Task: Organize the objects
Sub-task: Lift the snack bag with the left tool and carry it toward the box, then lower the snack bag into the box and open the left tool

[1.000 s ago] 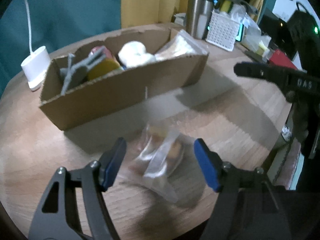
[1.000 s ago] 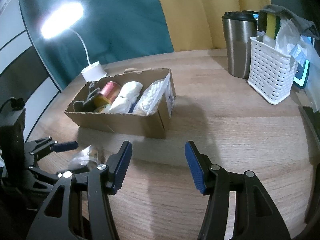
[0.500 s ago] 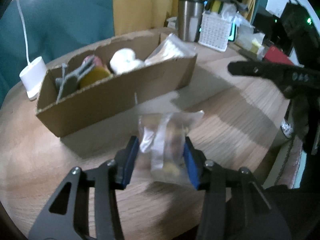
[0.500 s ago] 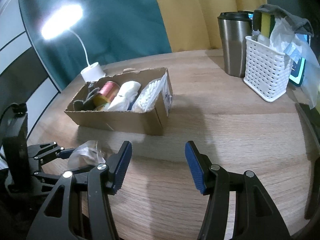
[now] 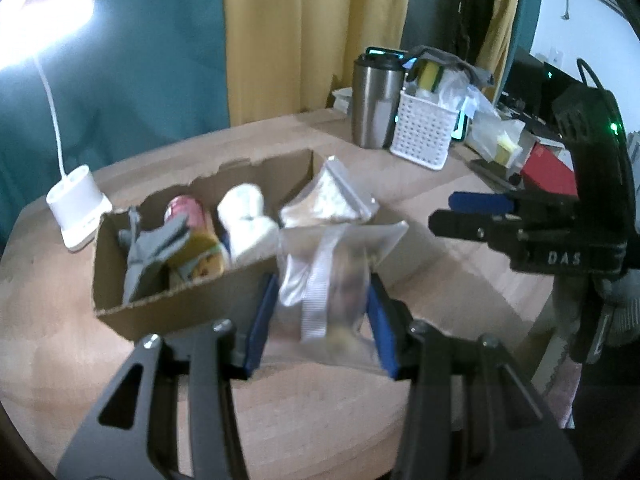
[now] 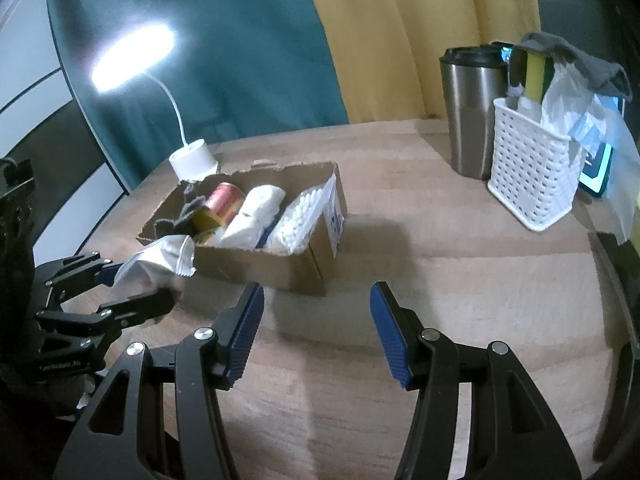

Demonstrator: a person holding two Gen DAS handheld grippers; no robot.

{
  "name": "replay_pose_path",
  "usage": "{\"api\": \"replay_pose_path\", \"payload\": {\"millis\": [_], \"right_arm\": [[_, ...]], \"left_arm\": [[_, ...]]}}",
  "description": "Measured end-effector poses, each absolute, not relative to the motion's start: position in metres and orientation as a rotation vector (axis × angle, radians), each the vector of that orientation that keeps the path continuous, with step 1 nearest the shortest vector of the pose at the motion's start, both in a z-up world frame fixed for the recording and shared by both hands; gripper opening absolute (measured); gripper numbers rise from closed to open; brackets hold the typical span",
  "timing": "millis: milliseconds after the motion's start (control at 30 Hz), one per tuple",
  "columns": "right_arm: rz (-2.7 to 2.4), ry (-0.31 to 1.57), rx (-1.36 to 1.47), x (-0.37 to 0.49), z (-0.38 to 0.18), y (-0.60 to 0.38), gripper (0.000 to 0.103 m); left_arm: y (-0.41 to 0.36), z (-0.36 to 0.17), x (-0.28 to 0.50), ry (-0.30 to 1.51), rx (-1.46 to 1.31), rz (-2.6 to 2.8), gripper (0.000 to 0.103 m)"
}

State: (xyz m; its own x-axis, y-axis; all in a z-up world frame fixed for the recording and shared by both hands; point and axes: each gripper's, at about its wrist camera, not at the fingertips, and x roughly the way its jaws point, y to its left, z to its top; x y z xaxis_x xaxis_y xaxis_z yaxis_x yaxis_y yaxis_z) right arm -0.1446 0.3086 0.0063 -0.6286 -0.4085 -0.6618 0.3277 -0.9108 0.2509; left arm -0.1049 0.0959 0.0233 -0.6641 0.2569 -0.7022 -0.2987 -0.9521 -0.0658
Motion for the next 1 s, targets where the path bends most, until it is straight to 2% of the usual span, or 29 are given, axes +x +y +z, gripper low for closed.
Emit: {"api": "replay_pose_path", "payload": {"millis": [533,1000], "right_arm": [[-2.477,-0.156,1.035,-0.187,0.009,0.315,0.058],[-2.434,-0.168,1.053,-0.230,-0.009,0.310,0.058]], "left_arm": [[0.094,0.020,-0.173,-0.029,-1.147,2.664,0.046],[0.091,0.005,-0.221,-0.040,-1.215,2.645,0.046]]}}
